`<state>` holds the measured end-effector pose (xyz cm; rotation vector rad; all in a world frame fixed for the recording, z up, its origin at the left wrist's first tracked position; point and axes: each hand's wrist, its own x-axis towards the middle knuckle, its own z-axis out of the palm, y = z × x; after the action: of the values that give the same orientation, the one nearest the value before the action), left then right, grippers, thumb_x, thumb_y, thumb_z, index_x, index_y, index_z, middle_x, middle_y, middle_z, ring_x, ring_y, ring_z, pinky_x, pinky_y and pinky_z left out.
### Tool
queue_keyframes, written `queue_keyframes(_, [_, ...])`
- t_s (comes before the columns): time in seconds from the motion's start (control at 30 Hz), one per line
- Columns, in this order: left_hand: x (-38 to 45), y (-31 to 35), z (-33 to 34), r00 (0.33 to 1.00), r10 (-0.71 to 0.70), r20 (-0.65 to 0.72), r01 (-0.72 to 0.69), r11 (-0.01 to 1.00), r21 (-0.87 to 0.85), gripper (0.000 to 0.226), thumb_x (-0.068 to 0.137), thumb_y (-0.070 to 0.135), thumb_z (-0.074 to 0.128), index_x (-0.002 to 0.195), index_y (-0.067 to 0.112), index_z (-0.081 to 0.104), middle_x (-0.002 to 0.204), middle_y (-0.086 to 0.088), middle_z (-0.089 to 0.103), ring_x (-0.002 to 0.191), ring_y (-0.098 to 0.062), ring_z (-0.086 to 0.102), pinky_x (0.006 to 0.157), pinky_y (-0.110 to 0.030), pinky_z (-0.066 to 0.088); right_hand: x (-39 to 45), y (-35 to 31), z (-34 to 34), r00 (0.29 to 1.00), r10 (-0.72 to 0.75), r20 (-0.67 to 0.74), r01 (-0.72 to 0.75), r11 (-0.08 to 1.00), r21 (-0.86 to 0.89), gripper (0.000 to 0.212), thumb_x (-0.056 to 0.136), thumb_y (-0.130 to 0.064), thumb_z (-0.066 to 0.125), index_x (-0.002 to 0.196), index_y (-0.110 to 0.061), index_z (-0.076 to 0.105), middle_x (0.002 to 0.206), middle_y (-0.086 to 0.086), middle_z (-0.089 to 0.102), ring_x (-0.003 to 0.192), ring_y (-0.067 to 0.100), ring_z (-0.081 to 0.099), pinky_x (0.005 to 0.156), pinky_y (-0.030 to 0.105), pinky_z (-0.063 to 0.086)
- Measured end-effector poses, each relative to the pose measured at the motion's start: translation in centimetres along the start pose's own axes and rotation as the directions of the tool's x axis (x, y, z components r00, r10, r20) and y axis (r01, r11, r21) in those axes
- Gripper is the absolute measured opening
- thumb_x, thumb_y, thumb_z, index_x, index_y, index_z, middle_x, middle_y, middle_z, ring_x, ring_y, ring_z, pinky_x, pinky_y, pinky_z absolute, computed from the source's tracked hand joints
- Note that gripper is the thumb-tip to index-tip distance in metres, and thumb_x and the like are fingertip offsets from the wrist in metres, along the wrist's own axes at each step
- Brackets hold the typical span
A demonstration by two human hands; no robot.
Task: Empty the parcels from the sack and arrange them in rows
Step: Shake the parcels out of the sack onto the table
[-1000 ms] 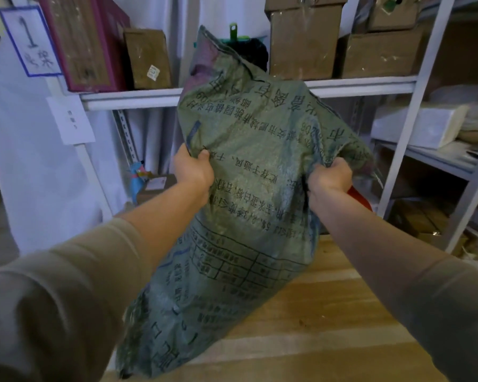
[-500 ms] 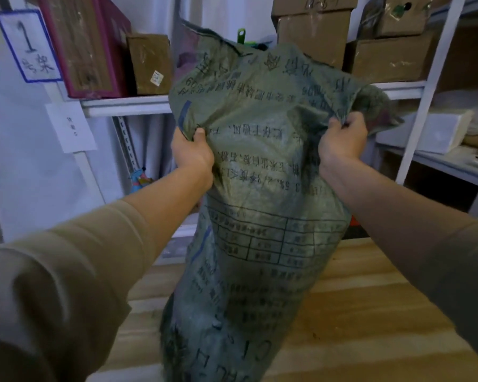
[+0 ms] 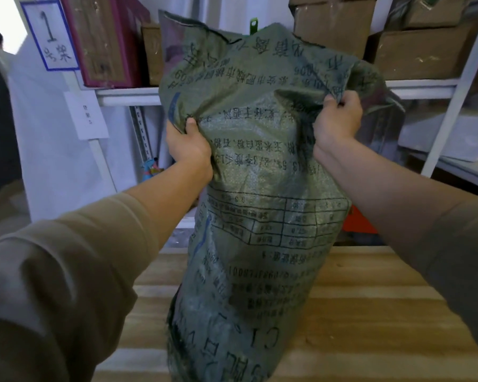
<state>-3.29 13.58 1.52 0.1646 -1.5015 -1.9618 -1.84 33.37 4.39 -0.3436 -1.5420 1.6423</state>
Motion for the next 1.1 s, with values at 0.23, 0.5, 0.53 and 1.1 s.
queue_keyframes(0.23, [0.8, 1.3, 1.0, 0.999, 0.028, -0.024, -0.029, 0.998, -0.048, 0.043, 0.103, 0.021, 0.048, 0.146, 0.019, 0.045, 0.138, -0.004, 0.058, 0.126, -0.024, 0.053, 0.11, -0.042, 0.043, 1.6, -2.1, 0.9, 0.998, -0.03, 0.047, 0.028, 0.999, 0.036, 0.013, 0.102, -0.02, 0.049, 0.091, -0.015, 0.045, 0.077, -0.003, 0.046, 0.063, 0.013, 0.039, 0.067, 0.027, 0.038])
queue_keyframes(0.5, [0.7, 0.3, -0.8, 0.988, -0.081, 0.128, 0.076, 0.996, 0.039, 0.048, 0.093, 0.023, 0.067, 0.138, 0.019, 0.053, 0.13, -0.004, 0.063, 0.118, -0.026, 0.059, 0.104, -0.049, 0.048, 1.4, -1.6, 0.5, 0.99, 0.011, 0.137, -0.018, 0.999, 0.051, 0.015, 0.104, -0.02, 0.046, 0.09, -0.016, 0.043, 0.077, -0.001, 0.042, 0.066, 0.017, 0.037, 0.068, 0.032, 0.04])
queue_keyframes(0.53, [0.7, 0.6, -1.1, 0.978, -0.101, 0.184, 0.086, 0.992, 0.088, 0.054, 0.086, 0.026, 0.075, 0.136, 0.019, 0.054, 0.128, -0.003, 0.065, 0.116, -0.026, 0.061, 0.101, -0.049, 0.051, 1.4, -1.5, 0.4, 0.99, 0.017, 0.143, -0.024, 0.998, 0.05, 0.011, 0.104, -0.021, 0.046, 0.094, -0.016, 0.044, 0.081, -0.001, 0.046, 0.067, 0.016, 0.039, 0.07, 0.032, 0.041])
queue_keyframes(1.1, [-0.8, -2.5, 0.2, 0.951, -0.305, -0.056, 0.301, 0.951, -0.074, 0.046, 0.099, 0.017, 0.047, 0.145, 0.023, 0.044, 0.135, -0.006, 0.057, 0.119, -0.03, 0.055, 0.105, -0.045, 0.046, 0.3, -0.5, 0.4, 0.949, 0.212, 0.234, -0.233, 0.97, 0.066, 0.016, 0.106, -0.016, 0.029, 0.095, -0.015, 0.041, 0.085, 0.003, 0.035, 0.076, 0.019, 0.029, 0.076, 0.031, 0.03])
